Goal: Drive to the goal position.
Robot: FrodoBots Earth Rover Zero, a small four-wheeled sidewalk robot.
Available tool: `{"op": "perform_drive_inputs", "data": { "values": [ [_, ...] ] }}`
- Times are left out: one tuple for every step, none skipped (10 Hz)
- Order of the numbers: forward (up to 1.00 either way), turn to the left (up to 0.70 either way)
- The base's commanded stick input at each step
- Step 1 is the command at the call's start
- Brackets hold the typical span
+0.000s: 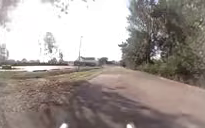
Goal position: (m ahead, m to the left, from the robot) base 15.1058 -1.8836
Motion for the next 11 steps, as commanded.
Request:
{"op": "perform_drive_inputs", "data": {
  "values": [
    [0.7,0.0],
    [0.7,0.0],
    [0.7,0.0],
    [0.7,-0.11],
    [0.7,-0.28],
    [0.7,-0.35],
    [0.7,-0.35],
    [0.7,-0.35],
    [0.7,-0.35],
    [0.7,-0.22],
    [0.7,-0.03]
  ]
}}
